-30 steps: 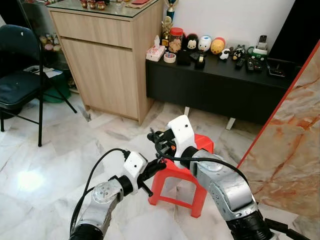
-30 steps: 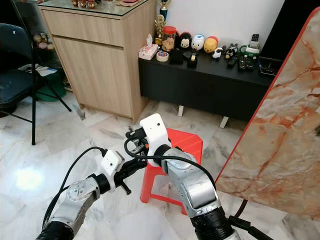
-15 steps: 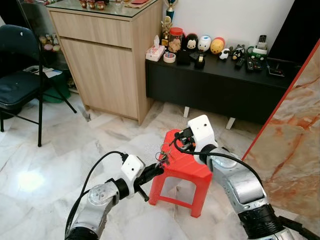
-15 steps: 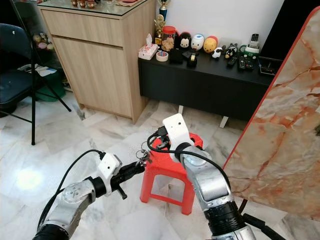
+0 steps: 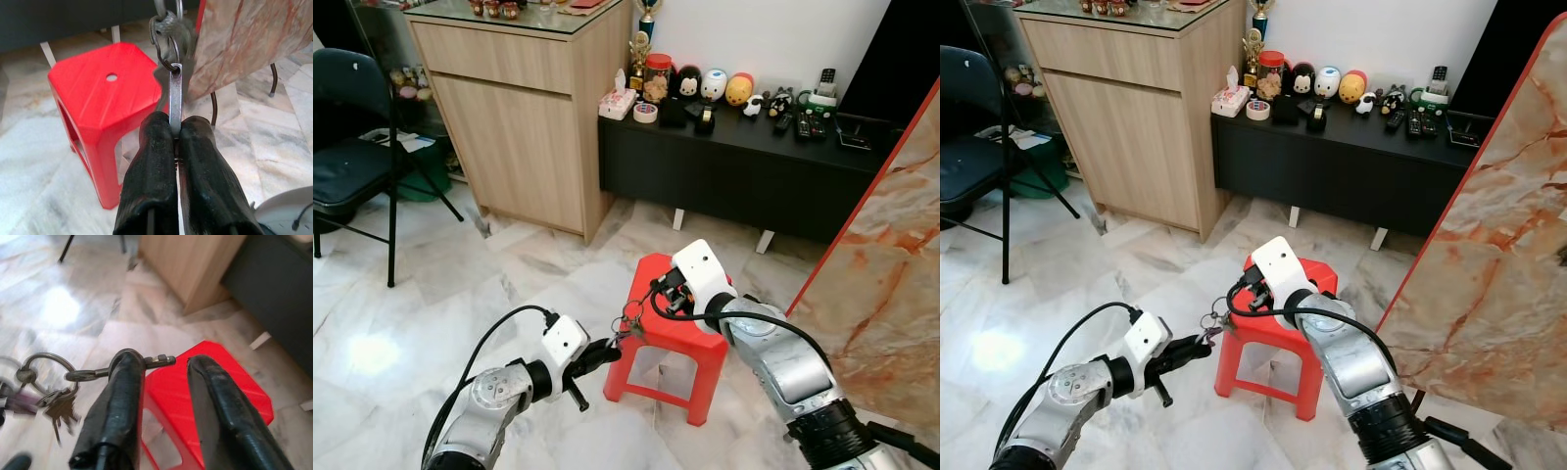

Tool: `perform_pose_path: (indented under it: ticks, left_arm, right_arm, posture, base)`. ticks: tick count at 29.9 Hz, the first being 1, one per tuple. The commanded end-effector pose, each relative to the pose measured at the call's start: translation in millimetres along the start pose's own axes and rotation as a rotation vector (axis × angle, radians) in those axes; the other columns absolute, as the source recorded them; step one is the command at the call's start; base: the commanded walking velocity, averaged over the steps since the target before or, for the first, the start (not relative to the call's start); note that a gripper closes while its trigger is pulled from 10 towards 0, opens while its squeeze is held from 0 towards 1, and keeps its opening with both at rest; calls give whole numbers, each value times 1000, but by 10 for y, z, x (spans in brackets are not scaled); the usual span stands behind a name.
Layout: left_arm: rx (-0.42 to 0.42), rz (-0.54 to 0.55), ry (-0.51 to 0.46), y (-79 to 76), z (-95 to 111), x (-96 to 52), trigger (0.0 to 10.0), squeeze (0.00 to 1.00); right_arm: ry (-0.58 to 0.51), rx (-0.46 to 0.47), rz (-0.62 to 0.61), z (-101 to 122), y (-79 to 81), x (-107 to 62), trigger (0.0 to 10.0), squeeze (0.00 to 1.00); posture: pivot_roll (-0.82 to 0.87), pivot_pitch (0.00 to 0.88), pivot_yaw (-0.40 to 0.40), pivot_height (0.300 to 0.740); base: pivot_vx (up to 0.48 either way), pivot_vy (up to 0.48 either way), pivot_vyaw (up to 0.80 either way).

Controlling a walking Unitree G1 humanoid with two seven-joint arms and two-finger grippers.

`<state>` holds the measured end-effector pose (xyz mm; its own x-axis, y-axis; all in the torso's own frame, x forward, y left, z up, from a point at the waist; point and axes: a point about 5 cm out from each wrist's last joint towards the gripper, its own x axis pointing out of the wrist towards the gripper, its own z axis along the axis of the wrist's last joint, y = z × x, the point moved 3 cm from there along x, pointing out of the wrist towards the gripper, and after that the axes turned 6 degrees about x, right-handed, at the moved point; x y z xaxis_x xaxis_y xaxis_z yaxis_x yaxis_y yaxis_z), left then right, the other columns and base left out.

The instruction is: Hang keys on a hook

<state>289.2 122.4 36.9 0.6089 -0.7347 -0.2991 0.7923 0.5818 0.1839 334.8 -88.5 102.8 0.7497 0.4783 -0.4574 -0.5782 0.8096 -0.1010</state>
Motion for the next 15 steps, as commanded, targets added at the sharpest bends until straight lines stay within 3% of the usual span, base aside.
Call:
perform_pose_path:
  ticks: [1,11,12,13,14,15]
  left_arm:
    - [-2,3,-17,26,54,-1,0,0]
    - [-18,8,-45,22,117,28,0,0]
    - [-22,10,-47,24,119,26,0,0]
    - [-22,11,-48,25,119,25,0,0]
    - [-22,12,-47,26,118,24,0,0]
    - [-21,12,-47,26,118,23,0,0]
  right_arm:
    - [5,-32,39,-3,36,-26,10000,1000]
    - [69,-90,125,-147,-24,-112,10000,1000]
    - [71,-79,130,-147,-30,-116,10000,792]
    - [72,-84,131,-147,-34,-117,10000,216]
    - [72,-84,128,-147,-41,-117,10000,0]
    - [73,-85,127,-148,-46,-117,10000,0]
  posture:
    - [35,62,-73,740]
    - [34,61,-73,740]
    - [34,61,-73,740]
    - [34,61,-73,740]
    - [34,61,-73,740]
    - [34,61,-73,740]
  base:
    - [0,0,0]
    - [0,0,0]
    - [0,0,0]
    - [0,0,0]
    - [0,0,0]
    - [0,0,0]
